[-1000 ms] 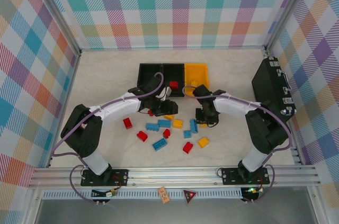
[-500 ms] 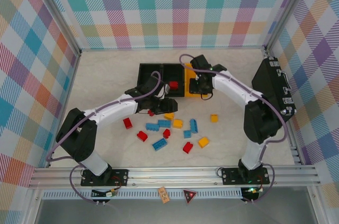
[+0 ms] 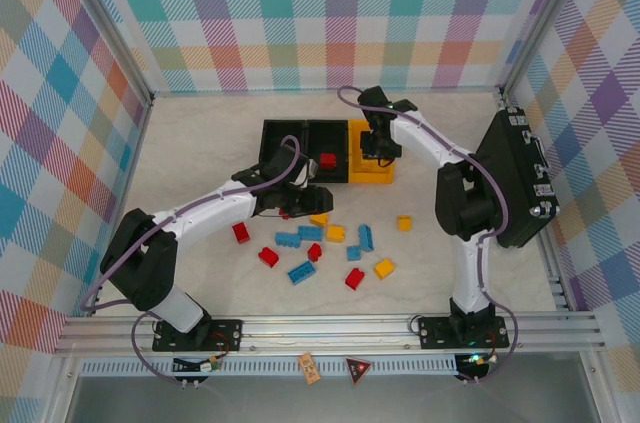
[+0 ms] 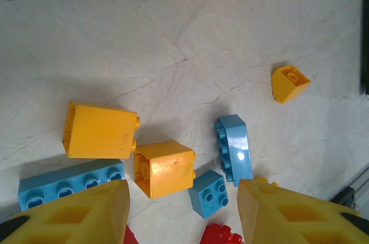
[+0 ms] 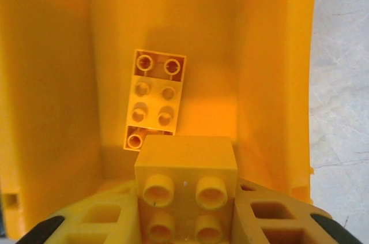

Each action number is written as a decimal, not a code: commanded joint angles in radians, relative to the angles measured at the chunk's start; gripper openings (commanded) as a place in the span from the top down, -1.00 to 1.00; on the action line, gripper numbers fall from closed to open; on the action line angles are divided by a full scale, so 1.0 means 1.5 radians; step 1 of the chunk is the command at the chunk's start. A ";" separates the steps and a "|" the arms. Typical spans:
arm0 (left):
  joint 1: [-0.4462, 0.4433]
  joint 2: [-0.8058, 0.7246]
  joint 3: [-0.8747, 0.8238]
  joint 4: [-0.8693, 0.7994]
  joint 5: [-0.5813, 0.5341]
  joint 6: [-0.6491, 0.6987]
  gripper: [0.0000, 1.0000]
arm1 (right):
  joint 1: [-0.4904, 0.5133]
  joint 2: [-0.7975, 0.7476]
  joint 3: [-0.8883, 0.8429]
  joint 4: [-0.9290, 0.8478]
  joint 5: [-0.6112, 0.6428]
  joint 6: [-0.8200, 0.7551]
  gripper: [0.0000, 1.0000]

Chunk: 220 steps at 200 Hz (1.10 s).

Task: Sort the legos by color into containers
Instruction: Place the lego in the container.

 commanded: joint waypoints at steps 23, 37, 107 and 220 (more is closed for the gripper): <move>-0.006 -0.019 -0.015 0.012 -0.006 -0.010 -0.05 | 0.002 0.023 0.023 -0.030 0.028 -0.008 0.30; -0.006 -0.019 -0.016 0.013 -0.005 -0.010 -0.05 | 0.003 0.027 0.028 -0.031 0.027 -0.008 0.28; -0.006 -0.027 -0.014 0.005 -0.016 -0.009 -0.05 | 0.004 0.020 0.043 -0.033 0.026 -0.006 0.06; -0.001 -0.064 -0.007 -0.086 -0.145 -0.010 -0.07 | 0.011 -0.250 -0.226 0.126 -0.115 0.024 0.01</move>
